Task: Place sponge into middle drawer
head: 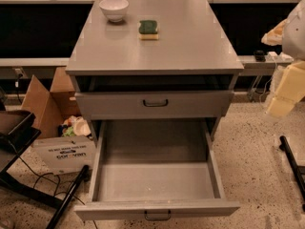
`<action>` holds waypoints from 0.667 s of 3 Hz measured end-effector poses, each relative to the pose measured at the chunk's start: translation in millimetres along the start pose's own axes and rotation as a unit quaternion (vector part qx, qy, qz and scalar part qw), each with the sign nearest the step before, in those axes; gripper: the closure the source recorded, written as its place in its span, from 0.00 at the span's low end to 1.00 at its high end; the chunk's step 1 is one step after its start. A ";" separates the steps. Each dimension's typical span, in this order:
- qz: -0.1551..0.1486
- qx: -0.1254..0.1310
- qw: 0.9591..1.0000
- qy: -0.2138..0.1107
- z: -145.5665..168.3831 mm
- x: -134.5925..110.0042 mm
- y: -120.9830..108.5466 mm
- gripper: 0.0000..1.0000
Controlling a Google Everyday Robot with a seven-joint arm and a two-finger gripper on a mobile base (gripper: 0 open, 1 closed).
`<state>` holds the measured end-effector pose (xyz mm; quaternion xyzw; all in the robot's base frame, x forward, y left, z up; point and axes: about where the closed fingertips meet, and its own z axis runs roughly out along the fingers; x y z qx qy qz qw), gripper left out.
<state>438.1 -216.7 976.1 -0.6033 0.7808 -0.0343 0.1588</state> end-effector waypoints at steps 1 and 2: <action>0.000 0.000 1.000 0.000 0.0 0.0 0.0 0.00; 0.004 0.019 0.999 -0.029 10.8 -7.7 -16.0 0.00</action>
Offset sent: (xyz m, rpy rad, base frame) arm 0.1010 0.0197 -0.0235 0.2486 -0.2467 -0.0104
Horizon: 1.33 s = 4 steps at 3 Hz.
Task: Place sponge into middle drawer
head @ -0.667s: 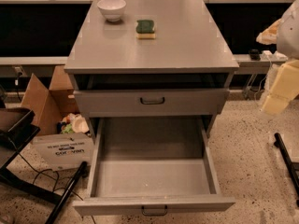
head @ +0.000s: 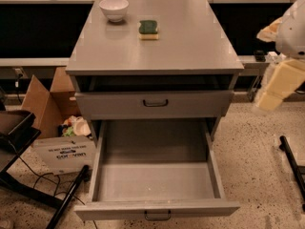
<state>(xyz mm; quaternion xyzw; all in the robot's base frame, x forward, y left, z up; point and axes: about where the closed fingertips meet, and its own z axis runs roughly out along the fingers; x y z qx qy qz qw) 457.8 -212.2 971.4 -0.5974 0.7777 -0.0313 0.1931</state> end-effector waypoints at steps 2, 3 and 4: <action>0.070 0.052 0.987 -0.132 59.3 -75.4 -125.9 0.00; 0.129 0.065 0.975 -0.167 92.3 -110.3 -178.2 0.00; 0.205 0.080 0.957 -0.189 118.2 -129.9 -210.6 0.00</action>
Offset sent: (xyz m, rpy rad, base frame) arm 0.2619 0.0798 0.0151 0.3960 -0.2221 -0.1948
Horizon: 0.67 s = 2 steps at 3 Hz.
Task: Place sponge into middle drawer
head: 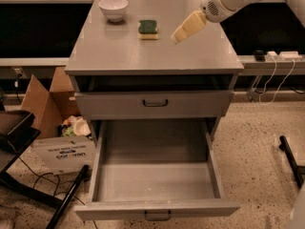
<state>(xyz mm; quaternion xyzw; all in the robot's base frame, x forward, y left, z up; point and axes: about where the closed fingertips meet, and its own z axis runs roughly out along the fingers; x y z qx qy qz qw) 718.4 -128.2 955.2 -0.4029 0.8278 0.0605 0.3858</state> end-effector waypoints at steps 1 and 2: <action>0.003 -0.001 1.000 0.001 -0.1 0.4 0.6 0.00; 0.013 0.003 1.000 -0.012 7.8 1.1 -3.9 0.00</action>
Offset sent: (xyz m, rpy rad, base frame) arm 0.0161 -0.0043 -0.0080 0.0714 -0.0360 -0.0443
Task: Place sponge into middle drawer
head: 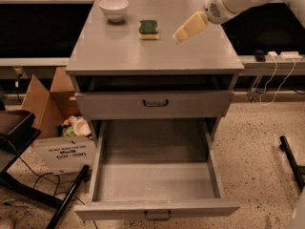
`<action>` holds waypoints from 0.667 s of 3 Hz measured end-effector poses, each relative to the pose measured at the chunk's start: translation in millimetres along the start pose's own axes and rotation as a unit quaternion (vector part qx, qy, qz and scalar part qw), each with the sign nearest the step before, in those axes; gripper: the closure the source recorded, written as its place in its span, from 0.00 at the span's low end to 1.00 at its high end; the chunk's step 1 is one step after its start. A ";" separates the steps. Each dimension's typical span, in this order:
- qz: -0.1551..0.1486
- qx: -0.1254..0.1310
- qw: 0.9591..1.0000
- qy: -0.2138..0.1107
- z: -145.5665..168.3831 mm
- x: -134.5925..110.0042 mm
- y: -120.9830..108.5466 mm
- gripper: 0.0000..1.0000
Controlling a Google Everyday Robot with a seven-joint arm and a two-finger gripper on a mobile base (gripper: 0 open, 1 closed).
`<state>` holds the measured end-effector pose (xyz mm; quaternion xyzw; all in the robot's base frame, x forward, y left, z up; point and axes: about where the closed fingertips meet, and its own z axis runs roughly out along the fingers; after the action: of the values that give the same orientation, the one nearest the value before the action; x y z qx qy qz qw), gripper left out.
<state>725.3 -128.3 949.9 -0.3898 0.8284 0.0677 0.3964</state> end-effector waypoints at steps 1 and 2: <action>0.033 0.035 0.999 -0.015 34.3 -7.8 -23.2 0.00; 0.067 0.064 0.995 -0.028 76.3 -25.8 -46.2 0.00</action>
Offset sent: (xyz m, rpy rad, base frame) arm 0.1563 0.0311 -0.0263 0.1239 -0.1078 -0.2745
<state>813.6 -112.6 925.8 -0.3052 0.8437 0.0521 0.4385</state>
